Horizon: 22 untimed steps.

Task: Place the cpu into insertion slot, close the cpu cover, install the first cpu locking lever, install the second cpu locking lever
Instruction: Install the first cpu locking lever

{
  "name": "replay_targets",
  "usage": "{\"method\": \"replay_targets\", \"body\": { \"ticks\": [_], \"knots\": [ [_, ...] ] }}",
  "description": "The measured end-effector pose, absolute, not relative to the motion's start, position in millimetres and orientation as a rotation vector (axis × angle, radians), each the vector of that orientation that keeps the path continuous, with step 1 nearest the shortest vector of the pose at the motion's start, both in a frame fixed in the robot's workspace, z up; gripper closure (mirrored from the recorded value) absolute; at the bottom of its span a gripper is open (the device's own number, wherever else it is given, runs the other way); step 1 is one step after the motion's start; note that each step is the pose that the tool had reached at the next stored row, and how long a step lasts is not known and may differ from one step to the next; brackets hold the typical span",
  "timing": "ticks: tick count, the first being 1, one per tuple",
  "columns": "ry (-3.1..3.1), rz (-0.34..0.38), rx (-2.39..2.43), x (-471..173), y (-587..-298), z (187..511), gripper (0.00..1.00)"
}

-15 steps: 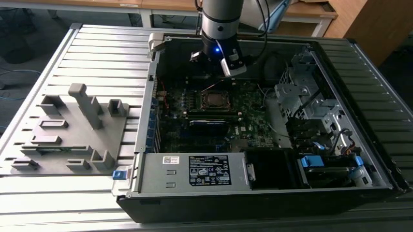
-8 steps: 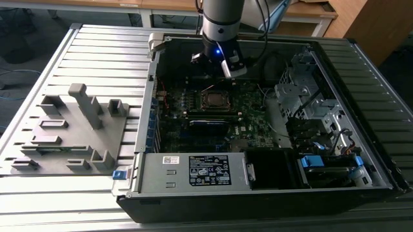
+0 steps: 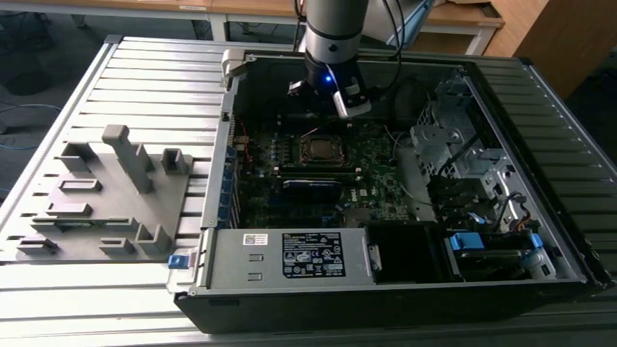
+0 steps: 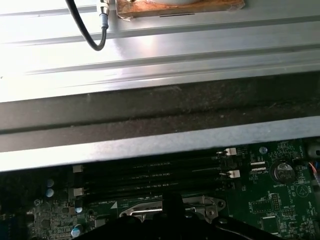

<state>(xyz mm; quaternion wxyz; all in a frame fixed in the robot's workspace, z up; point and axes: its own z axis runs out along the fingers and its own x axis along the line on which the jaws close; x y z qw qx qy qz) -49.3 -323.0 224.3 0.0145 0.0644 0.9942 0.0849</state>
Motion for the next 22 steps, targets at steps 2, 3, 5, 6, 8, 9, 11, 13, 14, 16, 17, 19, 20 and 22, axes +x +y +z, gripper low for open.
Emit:
{"method": "replay_targets", "body": {
  "ticks": [2, 3, 5, 6, 8, 9, 11, 13, 14, 16, 17, 19, 20, 22],
  "knots": [
    [3.095, 0.264, 0.201, -49.2, -323.0, 224.3, 0.89],
    [3.095, 0.264, 0.201, -49.2, -322.9, 224.2, 0.89],
    [3.095, 0.264, 0.201, -49.0, -322.8, 223.8, 0.89],
    [3.094, 0.264, 0.205, -49.1, -322.8, 223.2, 0.89],
    [3.091, 0.263, 0.236, -49.3, -322.9, 221.5, 0.89],
    [3.087, 0.263, 0.263, -49.3, -322.9, 220.7, 0.89],
    [3.078, 0.262, 0.321, -49.3, -322.9, 219.0, 0.89],
    [3.069, 0.260, 0.376, -49.4, -322.9, 217.8, 0.89],
    [3.065, 0.260, 0.401, -49.4, -322.9, 217.4, 0.89],
    [3.057, 0.258, 0.440, -49.4, -322.6, 216.7, 0.89],
    [3.054, 0.258, 0.456, -49.4, -322.3, 216.3, 0.89],
    [3.048, 0.258, 0.483, -49.4, -321.6, 215.7, 0.89],
    [3.046, 0.257, 0.495, -49.4, -321.1, 215.5, 0.89],
    [3.041, 0.257, 0.517, -49.4, -320.1, 215.0, 0.89]
  ]
}}
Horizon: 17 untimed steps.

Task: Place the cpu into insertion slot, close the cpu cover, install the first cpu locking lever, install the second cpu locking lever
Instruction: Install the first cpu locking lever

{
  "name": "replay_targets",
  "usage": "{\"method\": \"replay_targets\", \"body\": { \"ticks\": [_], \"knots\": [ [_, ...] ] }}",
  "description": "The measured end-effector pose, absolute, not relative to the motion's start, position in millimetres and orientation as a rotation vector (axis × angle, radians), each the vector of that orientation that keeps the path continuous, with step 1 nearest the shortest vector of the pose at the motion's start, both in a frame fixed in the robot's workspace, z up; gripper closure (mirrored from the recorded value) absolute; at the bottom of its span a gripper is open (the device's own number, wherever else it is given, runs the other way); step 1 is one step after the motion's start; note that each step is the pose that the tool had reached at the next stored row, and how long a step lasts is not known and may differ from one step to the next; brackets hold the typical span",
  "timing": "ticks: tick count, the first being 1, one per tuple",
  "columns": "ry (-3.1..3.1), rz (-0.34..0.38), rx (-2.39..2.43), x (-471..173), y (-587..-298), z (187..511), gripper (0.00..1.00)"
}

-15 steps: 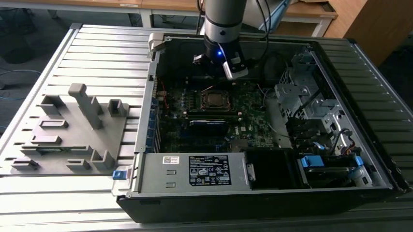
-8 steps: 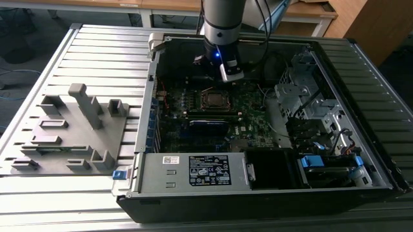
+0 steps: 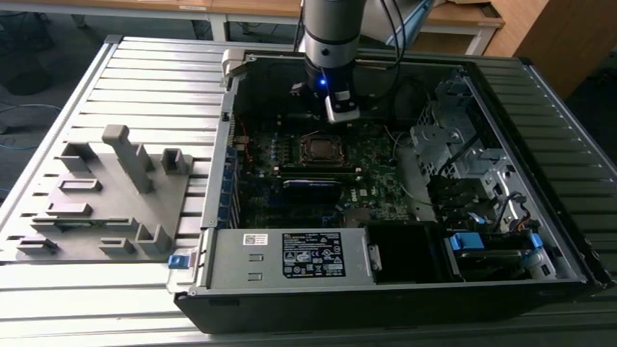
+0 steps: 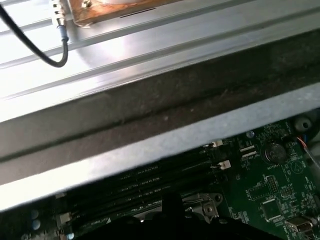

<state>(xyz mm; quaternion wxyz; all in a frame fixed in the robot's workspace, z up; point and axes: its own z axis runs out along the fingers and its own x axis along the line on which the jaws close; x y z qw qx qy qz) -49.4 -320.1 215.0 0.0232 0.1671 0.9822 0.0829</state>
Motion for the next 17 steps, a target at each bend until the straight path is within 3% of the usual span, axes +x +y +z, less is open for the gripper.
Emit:
{"method": "replay_targets", "body": {
  "ticks": [17],
  "knots": [
    [2.996, 0.303, 0.537, -49.4, -318.3, 208.8, 0.89]
  ]
}}
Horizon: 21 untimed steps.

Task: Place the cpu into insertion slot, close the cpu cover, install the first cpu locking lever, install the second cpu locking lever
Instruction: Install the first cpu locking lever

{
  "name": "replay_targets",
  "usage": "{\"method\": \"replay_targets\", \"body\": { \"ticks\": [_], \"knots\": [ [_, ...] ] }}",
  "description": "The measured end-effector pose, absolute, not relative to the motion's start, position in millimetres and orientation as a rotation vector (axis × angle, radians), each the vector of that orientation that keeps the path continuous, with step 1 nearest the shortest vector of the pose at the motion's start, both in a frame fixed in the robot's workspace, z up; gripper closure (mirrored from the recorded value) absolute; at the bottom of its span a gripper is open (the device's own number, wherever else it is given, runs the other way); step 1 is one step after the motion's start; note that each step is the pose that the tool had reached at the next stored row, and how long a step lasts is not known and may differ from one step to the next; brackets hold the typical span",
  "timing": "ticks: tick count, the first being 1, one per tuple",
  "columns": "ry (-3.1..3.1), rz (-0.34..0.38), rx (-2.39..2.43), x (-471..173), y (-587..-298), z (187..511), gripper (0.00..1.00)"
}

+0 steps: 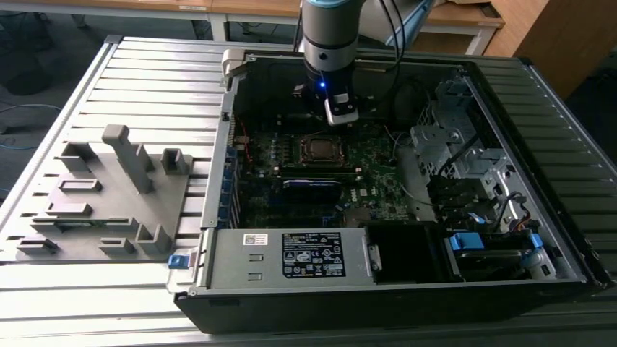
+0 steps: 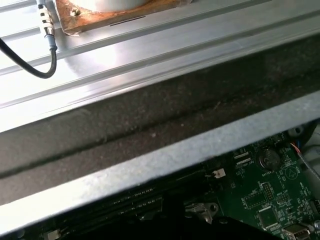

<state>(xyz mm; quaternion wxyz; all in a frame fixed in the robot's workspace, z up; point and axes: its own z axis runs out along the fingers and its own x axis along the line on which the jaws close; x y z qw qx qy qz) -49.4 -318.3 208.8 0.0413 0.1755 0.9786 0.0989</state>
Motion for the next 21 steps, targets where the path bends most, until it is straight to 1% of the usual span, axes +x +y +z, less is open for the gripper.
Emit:
{"method": "replay_targets", "body": {
  "ticks": [7, 21],
  "knots": [
    [2.979, 0.318, 0.535, -49.8, -319.2, 205.3, 0.89],
    [2.948, 0.324, 0.525, -54.5, -319.2, 200.5, 0.89]
  ]
}}
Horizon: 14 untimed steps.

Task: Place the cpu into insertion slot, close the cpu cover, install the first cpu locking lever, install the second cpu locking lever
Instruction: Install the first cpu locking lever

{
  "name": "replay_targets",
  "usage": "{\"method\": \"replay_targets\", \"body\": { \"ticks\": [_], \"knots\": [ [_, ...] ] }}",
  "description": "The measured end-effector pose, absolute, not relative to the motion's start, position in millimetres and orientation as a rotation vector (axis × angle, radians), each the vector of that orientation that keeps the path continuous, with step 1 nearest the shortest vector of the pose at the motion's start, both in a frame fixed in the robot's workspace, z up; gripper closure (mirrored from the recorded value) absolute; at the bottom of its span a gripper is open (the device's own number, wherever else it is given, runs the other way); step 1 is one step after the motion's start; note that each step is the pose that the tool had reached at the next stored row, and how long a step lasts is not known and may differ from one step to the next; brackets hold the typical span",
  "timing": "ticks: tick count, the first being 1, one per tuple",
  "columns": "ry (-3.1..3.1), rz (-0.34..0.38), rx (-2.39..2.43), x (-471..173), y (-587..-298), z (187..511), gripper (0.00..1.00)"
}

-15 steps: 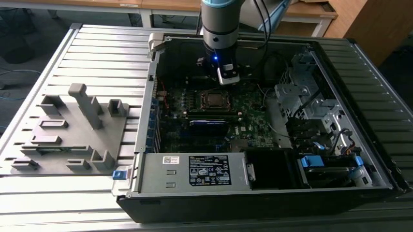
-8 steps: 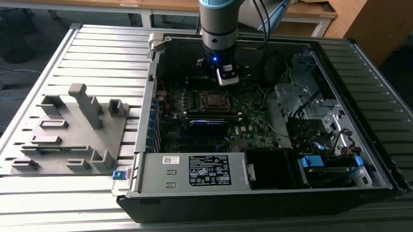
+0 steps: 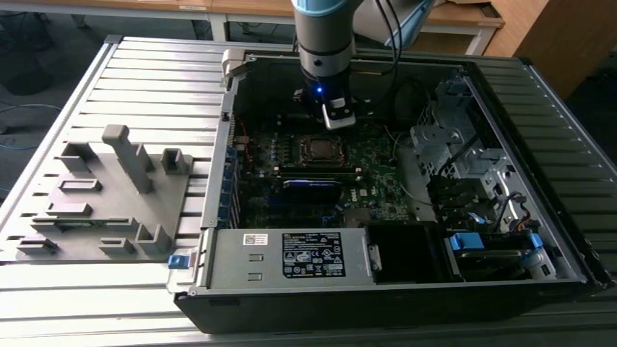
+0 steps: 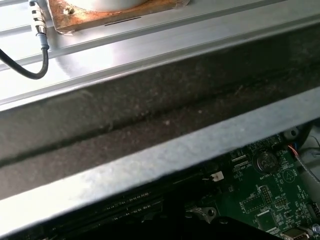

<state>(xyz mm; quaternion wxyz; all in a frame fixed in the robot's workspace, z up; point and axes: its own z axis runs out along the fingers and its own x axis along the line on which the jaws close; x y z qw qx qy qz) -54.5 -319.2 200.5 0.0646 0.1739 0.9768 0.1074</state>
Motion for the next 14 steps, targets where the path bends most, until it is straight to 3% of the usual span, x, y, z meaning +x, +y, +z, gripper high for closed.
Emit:
{"method": "replay_targets", "body": {
  "ticks": [14],
  "knots": [
    [2.939, 0.343, 0.523, -56.5, -319.5, 196.6, 0.89]
  ]
}}
